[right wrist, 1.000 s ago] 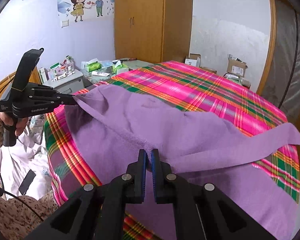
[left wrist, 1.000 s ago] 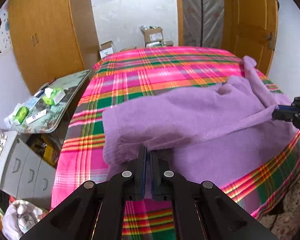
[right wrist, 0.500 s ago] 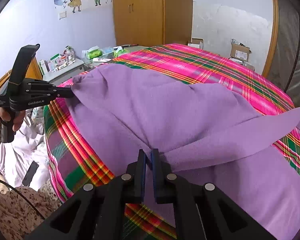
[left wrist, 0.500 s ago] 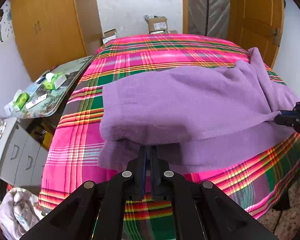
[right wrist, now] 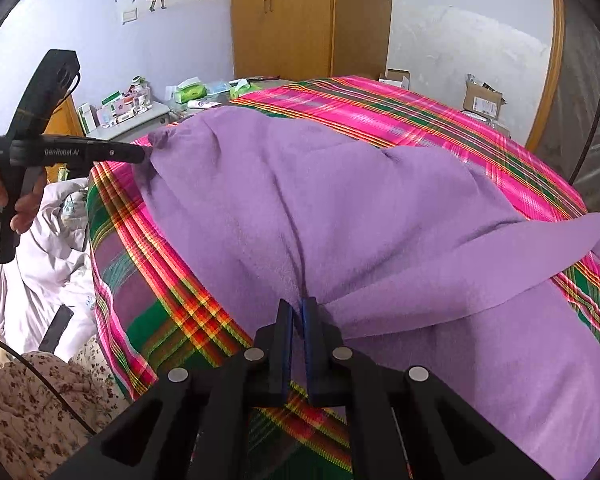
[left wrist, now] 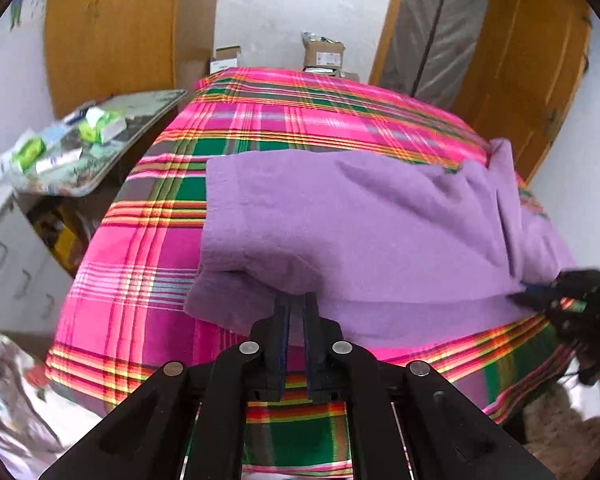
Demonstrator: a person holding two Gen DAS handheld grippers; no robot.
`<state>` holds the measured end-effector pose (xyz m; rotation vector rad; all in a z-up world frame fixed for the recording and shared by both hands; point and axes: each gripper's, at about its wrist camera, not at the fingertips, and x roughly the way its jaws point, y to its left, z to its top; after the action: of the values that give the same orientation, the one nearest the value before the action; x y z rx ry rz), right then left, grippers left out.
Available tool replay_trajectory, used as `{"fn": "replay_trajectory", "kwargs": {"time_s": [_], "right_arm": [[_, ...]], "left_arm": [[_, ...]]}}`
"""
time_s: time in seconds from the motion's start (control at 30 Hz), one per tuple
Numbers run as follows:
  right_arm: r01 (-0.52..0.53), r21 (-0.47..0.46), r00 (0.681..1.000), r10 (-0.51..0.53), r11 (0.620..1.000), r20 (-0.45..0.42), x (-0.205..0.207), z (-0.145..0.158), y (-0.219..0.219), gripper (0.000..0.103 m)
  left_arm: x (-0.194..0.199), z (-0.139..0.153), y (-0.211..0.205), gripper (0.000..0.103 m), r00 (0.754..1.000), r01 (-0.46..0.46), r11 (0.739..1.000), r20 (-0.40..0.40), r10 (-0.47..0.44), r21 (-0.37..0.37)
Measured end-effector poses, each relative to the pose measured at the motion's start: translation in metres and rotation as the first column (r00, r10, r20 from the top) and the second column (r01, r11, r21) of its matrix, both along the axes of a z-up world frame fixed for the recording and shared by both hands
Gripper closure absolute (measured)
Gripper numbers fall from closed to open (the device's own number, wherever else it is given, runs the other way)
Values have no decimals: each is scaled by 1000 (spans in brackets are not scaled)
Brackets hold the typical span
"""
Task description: Fold clothes
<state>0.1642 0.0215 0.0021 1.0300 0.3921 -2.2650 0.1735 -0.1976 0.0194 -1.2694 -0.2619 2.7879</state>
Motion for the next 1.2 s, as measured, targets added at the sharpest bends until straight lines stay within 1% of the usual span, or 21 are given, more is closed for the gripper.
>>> {"fn": "replay_trajectory", "kwargs": {"time_s": [0.07, 0.1, 0.13, 0.17, 0.2, 0.3, 0.4, 0.57, 0.6, 0.7, 0.8, 0.87, 0.97, 1.03, 1.07, 1.1, 1.13, 1.17, 1.2], "right_arm": [[-7, 6, 1000, 7, 1000, 0, 2, 0, 0, 98], [-10, 9, 1000, 10, 1000, 1, 2, 0, 0, 98], [-12, 11, 1000, 12, 1000, 2, 3, 0, -1, 98], [-14, 11, 1000, 14, 1000, 6, 3, -1, -1, 98], [-16, 10, 1000, 16, 1000, 9, 2, -2, -1, 98], [-27, -3, 999, 27, 1000, 28, 2, -1, 1, 98], [-26, -42, 998, 29, 999, 49, 3, 5, 13, 98], [47, -93, 999, -45, 995, 32, -1, 18, 49, 98], [84, -100, 996, -82, 991, 23, -5, 21, 60, 98], [192, -145, 981, -191, 971, 22, -17, 25, 92, 98], [324, -197, 946, -322, 925, 45, -35, 27, 133, 98], [382, -213, 924, -379, 899, 57, -47, 25, 154, 98], [434, -201, 901, -430, 878, 66, -64, 22, 176, 98], [460, -196, 888, -455, 866, 71, -76, 20, 188, 97], [478, -206, 878, -472, 854, 84, -84, 19, 195, 96], [504, -219, 864, -494, 836, 103, -92, 18, 203, 94], [516, -238, 856, -502, 823, 121, -100, 18, 209, 93], [526, -254, 850, -508, 811, 137, -108, 18, 214, 88], [528, -257, 849, -511, 809, 137, -115, 19, 215, 83]], "left_arm": [[-3, 0, -6, 88, 1000, -12, 998, 11, 11, 69], [-4, 0, -9, 85, 1000, -20, 995, 17, 18, 103], [-5, 1, -12, 81, 999, -31, 991, 19, 29, 129], [-6, 2, -14, 79, 999, -41, 988, 20, 39, 146], [-6, 3, -13, 78, 999, -49, 988, 16, 47, 148], [-9, 7, -12, 78, 997, -71, 986, 5, 71, 154], [-11, 11, -10, 78, 995, -93, 983, -5, 95, 160], [-14, 17, -7, 78, 991, -130, 977, -22, 136, 171], [-15, 19, -4, 78, 991, -128, 977, -28, 134, 169], [-18, 28, 23, 78, 995, -56, 989, -71, 66, 135], [-24, 30, 52, 78, 996, 40, 993, -86, -30, 112], [-31, 28, 71, 78, 992, 101, 990, -81, -93, 98], [-38, 24, 100, 78, 980, 188, 979, -74, -183, 83], [-44, 20, 115, 78, 972, 229, 969, -66, -223, 91], [-48, 18, 121, 78, 969, 245, 965, -62, -240, 98], [-52, 17, 127, 78, 965, 261, 960, -58, -256, 105], [-55, 15, 134, 78, 961, 277, 954, -54, -272, 113], [-59, 13, 140, 78, 956, 292, 949, -50, -288, 120], [-63, 11, 146, 78, 951, 308, 943, -46, -304, 127]]}}
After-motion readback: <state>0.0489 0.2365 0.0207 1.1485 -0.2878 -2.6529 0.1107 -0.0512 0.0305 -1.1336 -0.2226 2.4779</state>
